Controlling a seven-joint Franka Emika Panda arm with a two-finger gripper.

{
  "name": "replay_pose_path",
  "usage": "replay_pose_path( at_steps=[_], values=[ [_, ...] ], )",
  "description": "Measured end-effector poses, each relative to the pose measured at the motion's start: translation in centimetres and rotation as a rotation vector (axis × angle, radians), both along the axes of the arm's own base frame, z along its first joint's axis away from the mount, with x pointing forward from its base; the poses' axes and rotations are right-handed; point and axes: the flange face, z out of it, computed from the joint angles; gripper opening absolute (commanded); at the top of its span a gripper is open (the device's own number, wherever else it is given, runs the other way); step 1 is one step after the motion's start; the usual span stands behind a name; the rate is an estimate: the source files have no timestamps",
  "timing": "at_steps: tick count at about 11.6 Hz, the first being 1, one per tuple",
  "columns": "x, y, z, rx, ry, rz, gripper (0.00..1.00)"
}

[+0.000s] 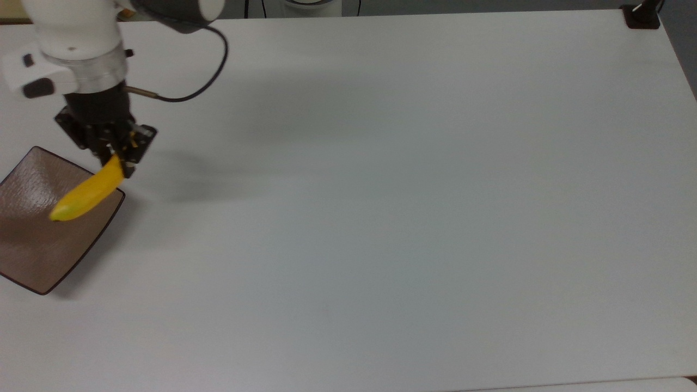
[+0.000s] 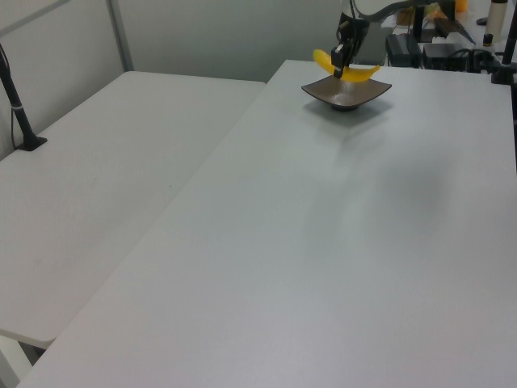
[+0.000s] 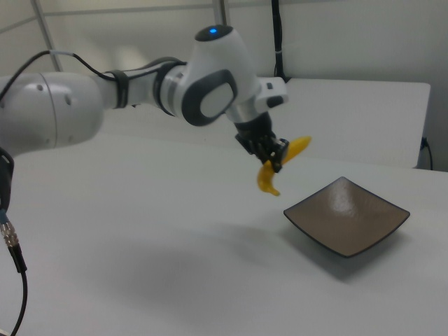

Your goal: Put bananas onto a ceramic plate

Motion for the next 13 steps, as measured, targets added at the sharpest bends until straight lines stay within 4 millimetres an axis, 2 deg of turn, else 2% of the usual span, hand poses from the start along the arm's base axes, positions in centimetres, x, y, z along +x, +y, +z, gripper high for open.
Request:
replay_pose_path(
  at_steps=[2, 3, 4, 5, 7, 9, 11, 13],
  values=[
    [-0.1, -4.2, -1.4, -0.005, -0.061, -0.056, 0.42],
    [-0.2, -5.7, -2.0, -0.015, -0.076, -0.076, 0.94],
    [-0.2, -6.9, -2.6, -0.021, -0.090, -0.094, 1.00],
    [-0.3, -7.7, -3.0, -0.022, -0.099, -0.108, 1.00],
    [-0.2, -8.1, -3.4, -0.023, -0.104, -0.115, 1.00],
    [0.1, -7.1, -3.2, -0.015, -0.112, -0.103, 1.00],
    [0.4, -5.1, -3.3, 0.017, -0.071, -0.078, 1.00],
    [0.0, -1.0, -4.0, 0.086, 0.082, -0.025, 1.00]
  ],
)
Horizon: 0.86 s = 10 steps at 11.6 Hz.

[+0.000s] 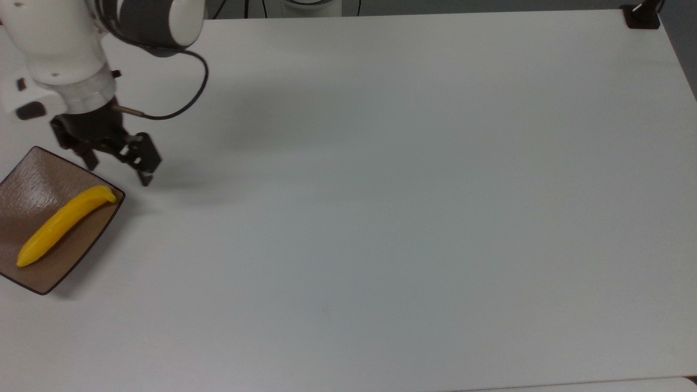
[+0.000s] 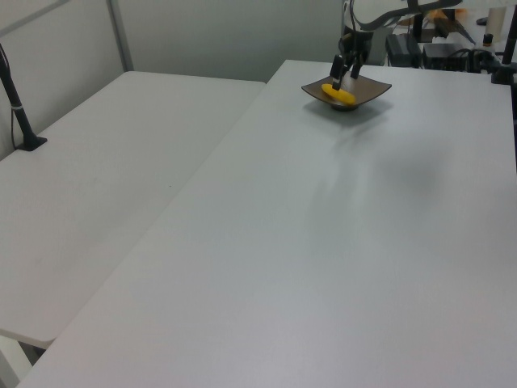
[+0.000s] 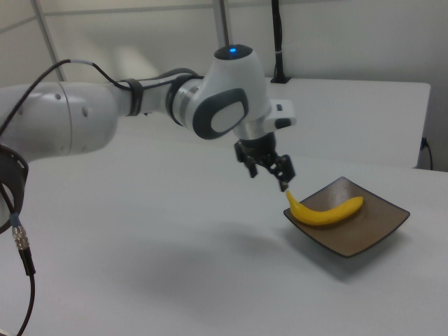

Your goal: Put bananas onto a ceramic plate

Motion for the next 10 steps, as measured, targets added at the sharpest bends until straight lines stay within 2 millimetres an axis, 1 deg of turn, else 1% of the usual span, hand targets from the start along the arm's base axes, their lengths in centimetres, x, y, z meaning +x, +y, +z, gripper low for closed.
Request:
replay_pose_path(
  at_steps=[1, 2, 3, 4, 6, 7, 8, 9, 10],
  values=[
    [-0.4, 2.7, 0.0, 0.042, 0.076, 0.039, 1.00],
    [-0.8, 5.9, -0.1, 0.082, 0.139, 0.086, 1.00],
    [-1.0, 8.1, -0.1, 0.105, 0.166, 0.114, 1.00],
    [-1.5, 10.9, -0.1, 0.130, 0.188, 0.144, 1.00],
    [-3.1, 15.5, 0.2, 0.140, 0.218, 0.175, 1.00],
    [-3.9, 18.2, 0.6, 0.109, 0.236, 0.180, 1.00],
    [-4.8, 21.0, 1.2, 0.080, 0.244, 0.181, 1.00],
    [-5.9, 23.6, 2.2, 0.066, 0.239, 0.195, 1.00],
    [-7.0, 25.3, 3.8, 0.065, 0.225, 0.212, 1.00]
  ],
)
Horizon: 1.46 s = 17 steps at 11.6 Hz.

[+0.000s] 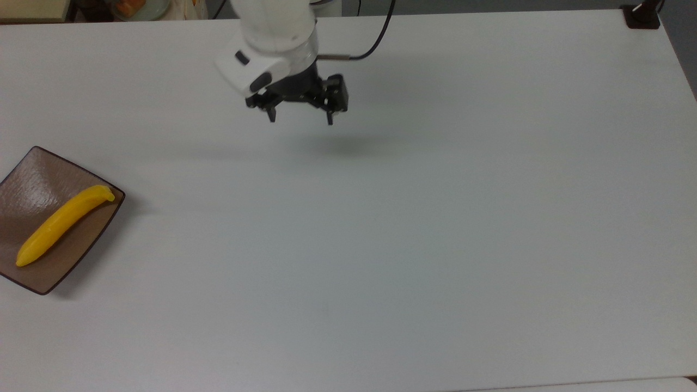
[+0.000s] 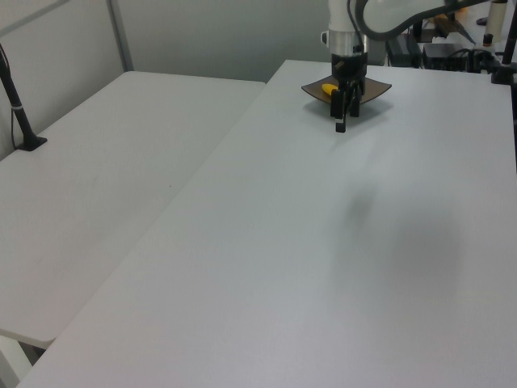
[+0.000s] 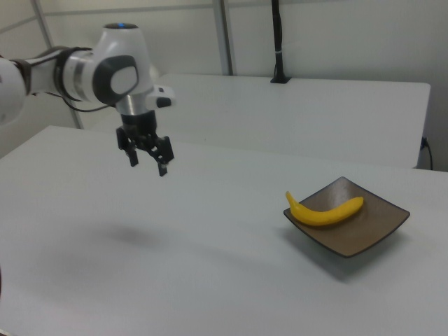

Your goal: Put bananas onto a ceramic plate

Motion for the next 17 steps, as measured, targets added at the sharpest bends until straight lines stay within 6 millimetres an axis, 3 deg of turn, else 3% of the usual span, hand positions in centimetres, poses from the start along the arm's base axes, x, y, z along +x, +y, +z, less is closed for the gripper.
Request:
replay_pose_path(
  at_steps=[3, 6, 11, 14, 17],
  values=[
    [-3.7, 1.6, 5.5, 0.016, -0.038, 0.036, 1.00],
    [-6.2, 2.2, 8.2, -0.023, -0.078, 0.067, 1.00],
    [-6.9, 1.2, 8.6, -0.060, -0.087, 0.066, 1.00],
    [-7.1, 1.6, 8.0, -0.061, -0.075, 0.075, 1.00],
    [-6.4, -1.2, 7.0, -0.062, -0.056, 0.074, 1.00]
  ],
)
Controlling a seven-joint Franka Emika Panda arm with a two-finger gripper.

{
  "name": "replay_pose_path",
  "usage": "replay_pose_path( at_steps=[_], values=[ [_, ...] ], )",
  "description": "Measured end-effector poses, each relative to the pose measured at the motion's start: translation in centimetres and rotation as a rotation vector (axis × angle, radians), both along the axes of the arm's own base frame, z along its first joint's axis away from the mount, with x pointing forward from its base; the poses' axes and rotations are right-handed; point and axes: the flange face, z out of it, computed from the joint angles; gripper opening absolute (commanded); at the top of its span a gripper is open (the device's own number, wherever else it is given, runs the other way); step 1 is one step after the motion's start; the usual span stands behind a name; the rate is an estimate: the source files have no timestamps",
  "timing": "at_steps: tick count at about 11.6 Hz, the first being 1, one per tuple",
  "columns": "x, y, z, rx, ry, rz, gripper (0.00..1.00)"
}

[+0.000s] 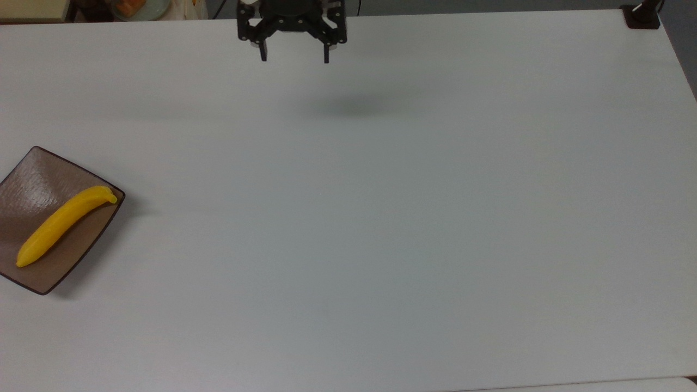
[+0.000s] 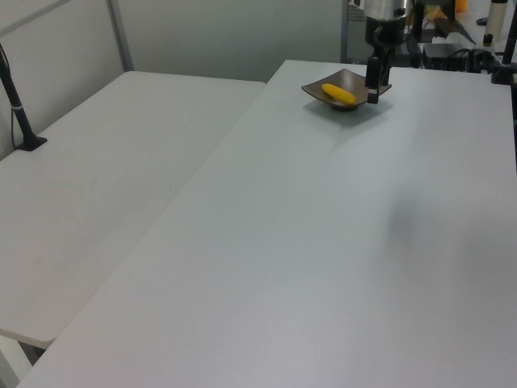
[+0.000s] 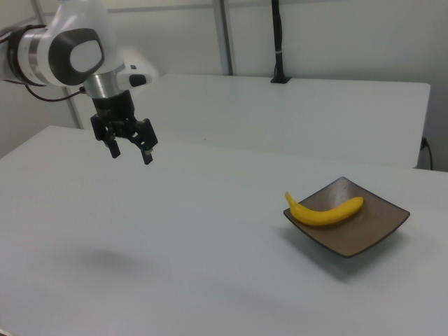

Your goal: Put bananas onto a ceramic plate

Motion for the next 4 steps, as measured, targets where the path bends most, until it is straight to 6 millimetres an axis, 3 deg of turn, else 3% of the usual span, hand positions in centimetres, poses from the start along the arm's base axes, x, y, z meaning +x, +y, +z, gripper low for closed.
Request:
replay_pose_path(
  at_steps=[2, 4],
  values=[
    [0.18, -1.73, -0.05, -0.002, 0.002, 0.012, 1.00],
    [0.18, -1.76, -0.03, -0.002, 0.001, 0.013, 1.00]
  ],
)
